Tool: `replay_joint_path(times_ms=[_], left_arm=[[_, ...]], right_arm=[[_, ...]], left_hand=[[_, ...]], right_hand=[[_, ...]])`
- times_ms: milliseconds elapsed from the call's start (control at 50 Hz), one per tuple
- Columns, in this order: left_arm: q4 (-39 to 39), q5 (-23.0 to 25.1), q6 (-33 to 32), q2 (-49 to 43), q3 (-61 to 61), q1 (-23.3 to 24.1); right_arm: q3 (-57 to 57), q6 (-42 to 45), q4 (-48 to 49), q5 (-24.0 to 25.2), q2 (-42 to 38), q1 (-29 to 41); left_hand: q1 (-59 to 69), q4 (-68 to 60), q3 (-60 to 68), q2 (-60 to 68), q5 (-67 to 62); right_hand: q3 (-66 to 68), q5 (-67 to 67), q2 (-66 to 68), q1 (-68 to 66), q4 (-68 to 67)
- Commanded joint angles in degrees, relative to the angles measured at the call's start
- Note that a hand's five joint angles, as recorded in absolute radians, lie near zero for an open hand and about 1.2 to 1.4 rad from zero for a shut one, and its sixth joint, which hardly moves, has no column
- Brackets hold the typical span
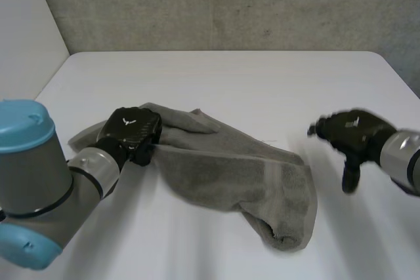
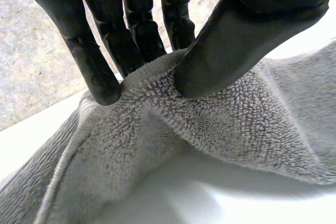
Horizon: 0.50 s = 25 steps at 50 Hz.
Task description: Fold the towel.
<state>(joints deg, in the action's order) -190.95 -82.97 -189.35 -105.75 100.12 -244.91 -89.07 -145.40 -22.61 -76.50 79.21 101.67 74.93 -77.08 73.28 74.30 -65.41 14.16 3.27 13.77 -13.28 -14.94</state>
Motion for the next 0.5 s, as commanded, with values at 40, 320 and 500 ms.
replay_joint_path(times_ms=[40,320,500], left_arm=[[0.0,-0.1,-0.2,3.9,4.4,1.9],[-0.2,-0.2,-0.3,12.3,8.2,2.1],[-0.4,-0.1,-0.2,18.0,10.4,1.6]], right_arm=[[6.4,-18.8,1.8,2.2,-4.8,4.0],[13.8,-29.0,8.5,1.1,-23.9,14.0],[16.8,-28.7,10.4,-1.8,-28.8,14.9]], left_hand=[[5.1,-2.9,6.7,5.7,-4.6],[5.1,-2.9,6.7,5.7,-4.6],[5.1,-2.9,6.7,5.7,-4.6]], right_hand=[[-4.2,-3.3,-3.8,3.3,4.9],[7.5,8.4,7.9,-8.4,-6.7],[33.8,34.7,34.2,-34.6,-33.0]])
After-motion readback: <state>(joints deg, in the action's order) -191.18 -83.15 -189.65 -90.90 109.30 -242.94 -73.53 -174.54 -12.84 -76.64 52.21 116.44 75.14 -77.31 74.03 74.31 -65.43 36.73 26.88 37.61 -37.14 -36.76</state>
